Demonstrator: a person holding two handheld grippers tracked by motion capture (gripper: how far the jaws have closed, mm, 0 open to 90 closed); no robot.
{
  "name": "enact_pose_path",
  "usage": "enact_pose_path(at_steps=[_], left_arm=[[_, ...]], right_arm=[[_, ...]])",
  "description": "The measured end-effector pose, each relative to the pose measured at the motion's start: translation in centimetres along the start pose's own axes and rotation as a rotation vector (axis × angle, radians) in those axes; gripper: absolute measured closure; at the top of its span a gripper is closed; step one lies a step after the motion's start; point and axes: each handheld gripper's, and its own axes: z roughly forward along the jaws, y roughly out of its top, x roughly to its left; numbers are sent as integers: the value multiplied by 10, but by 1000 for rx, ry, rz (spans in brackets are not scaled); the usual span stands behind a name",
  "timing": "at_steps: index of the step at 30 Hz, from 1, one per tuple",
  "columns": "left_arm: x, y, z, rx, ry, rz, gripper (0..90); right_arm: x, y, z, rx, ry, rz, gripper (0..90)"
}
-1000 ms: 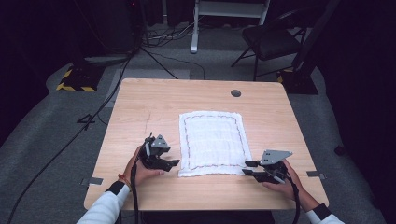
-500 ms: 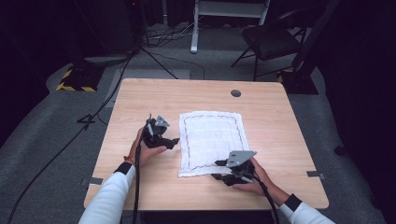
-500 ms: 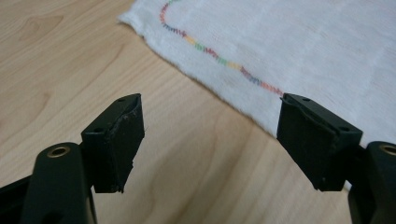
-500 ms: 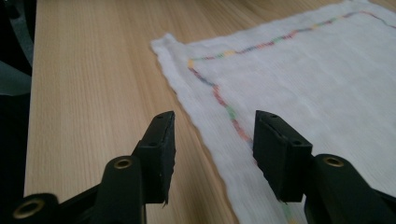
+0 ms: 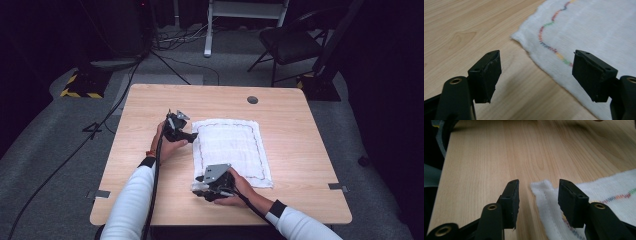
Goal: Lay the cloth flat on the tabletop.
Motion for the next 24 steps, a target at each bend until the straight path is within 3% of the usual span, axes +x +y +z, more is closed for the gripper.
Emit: enact_pose_path(at_steps=[7, 9, 17, 21, 24], left_arm=[[3, 7, 17, 14, 14, -17, 223], [4, 9, 22, 15, 17, -40, 223], [10, 17, 37, 11, 45, -97, 157], [11, 20, 39, 13, 51, -87, 165], [9, 19, 38, -3, 40, -73, 228]], right_arm=[[-5, 2, 13, 29, -32, 27, 548], [-7, 0, 14, 25, -30, 45, 563], [-11, -2, 12, 26, -48, 73, 730], [-11, -2, 12, 29, -53, 63, 771], [-11, -2, 11, 32, -57, 57, 803]])
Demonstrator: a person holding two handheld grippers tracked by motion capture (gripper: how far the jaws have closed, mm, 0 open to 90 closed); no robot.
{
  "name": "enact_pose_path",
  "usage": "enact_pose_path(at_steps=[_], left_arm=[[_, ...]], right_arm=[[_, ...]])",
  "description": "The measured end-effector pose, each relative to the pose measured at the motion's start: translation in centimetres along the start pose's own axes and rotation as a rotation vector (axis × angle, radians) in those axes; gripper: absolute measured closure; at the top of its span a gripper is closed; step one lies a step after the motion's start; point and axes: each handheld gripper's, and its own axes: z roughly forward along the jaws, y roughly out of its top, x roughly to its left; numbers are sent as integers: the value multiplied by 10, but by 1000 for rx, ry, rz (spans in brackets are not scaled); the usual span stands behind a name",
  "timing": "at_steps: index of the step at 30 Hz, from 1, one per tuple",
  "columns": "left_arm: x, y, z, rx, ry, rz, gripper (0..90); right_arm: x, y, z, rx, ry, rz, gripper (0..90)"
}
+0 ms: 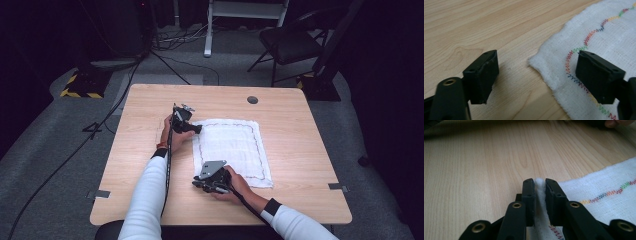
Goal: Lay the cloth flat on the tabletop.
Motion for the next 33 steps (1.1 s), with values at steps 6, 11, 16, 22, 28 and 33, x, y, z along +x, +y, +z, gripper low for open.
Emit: enact_pose_path(at_steps=[6, 11, 16, 22, 28, 33], left_arm=[[2, 0, -5, -13, -73, 19, 588], [6, -3, -6, -18, -132, 11, 785], [7, -3, -9, -22, -119, 19, 825], [13, -4, -19, -32, -102, 31, 838], [14, -4, -22, -42, -99, 38, 850], [16, 1, -25, -53, -105, 49, 851]], right_arm=[[1, -1, 0, -4, -16, 6, 841], [-1, -1, 0, -4, -19, 7, 849], [-1, 0, -3, -18, -22, 5, 853], [-2, 3, -7, -40, -32, 8, 855], [-1, 10, -7, -54, -39, 1, 856], [-3, 14, -5, -58, -36, 3, 857]])
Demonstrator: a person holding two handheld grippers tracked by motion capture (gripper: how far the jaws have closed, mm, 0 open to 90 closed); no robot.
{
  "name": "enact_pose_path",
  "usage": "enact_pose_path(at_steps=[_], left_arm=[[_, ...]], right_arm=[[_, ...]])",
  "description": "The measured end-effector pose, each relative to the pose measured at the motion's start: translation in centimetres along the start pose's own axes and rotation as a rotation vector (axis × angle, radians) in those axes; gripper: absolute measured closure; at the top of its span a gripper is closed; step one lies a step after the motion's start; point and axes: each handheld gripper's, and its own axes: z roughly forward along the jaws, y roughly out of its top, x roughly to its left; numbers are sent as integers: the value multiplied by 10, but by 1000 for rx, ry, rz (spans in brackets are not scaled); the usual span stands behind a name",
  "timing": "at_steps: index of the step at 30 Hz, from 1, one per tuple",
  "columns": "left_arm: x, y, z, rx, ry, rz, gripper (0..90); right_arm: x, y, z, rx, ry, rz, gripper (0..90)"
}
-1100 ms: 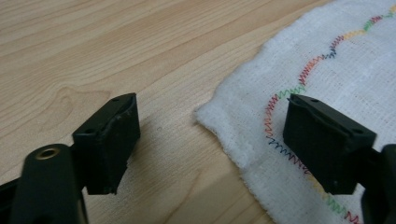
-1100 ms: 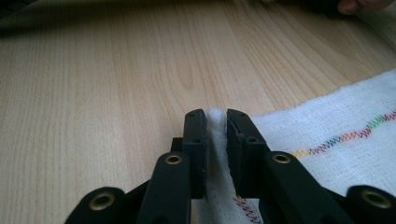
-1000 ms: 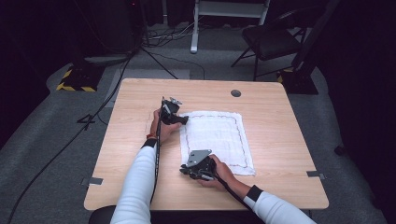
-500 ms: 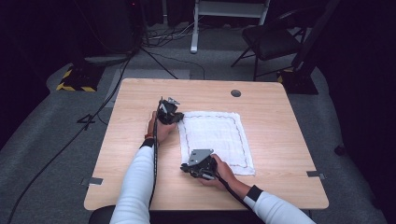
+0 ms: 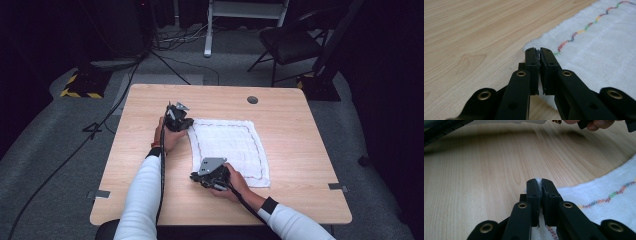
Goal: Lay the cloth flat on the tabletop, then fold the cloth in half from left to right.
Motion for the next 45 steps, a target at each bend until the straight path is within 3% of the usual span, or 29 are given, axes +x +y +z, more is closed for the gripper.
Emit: enact_pose_path(at_steps=[19, 25, 34, 45], left_arm=[[18, -4, -27, -11, 34, -18, 852], [18, -1, -35, -22, 43, -17, 852], [9, 12, -30, -31, 51, 0, 854], [-16, 41, -14, -44, 37, 42, 856]], right_arm=[[4, 19, 8, -14, 8, -39, 859], [5, 23, 7, -20, 6, -49, 859], [0, 22, -10, -51, -17, -36, 859], [-18, 0, -55, -95, -93, 37, 860]])
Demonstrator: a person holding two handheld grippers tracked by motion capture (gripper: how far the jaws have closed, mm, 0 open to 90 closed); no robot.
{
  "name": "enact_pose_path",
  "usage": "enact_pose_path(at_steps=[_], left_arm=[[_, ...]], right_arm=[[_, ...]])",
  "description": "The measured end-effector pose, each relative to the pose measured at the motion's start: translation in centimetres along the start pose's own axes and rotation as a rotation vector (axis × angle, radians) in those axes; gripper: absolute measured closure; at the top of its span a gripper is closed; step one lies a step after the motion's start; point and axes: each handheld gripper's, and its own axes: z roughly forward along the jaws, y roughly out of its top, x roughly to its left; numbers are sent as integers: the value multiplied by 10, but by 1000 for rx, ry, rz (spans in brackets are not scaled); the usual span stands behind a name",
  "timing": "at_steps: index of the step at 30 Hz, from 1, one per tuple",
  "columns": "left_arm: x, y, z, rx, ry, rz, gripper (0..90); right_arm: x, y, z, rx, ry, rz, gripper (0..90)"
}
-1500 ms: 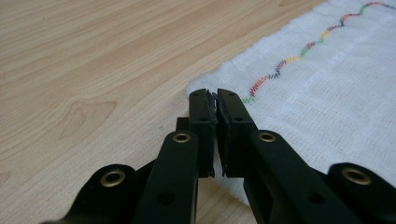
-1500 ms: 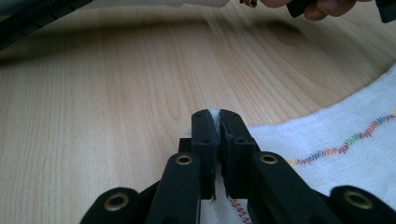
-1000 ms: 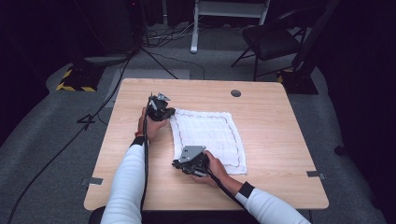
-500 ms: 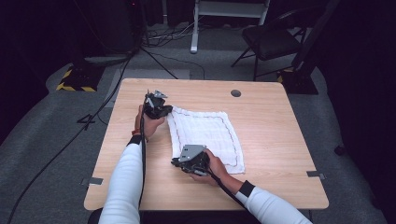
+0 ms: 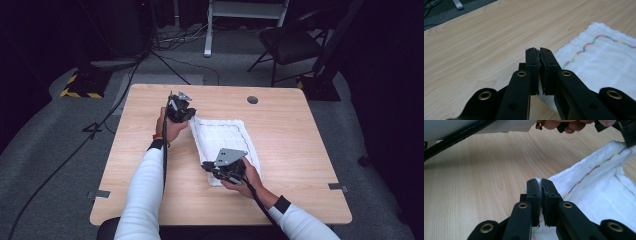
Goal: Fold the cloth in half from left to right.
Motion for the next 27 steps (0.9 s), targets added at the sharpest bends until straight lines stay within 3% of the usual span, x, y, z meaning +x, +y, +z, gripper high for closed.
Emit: enact_pose_path(at_steps=[15, 27], left_arm=[[-52, 39, 39, -4, -52, 72, 858], [-88, 60, 63, -1, -79, 131, 858]], right_arm=[[-24, -29, -63, -6, -91, 51, 860], [-31, -53, -94, 16, -139, 80, 860]])
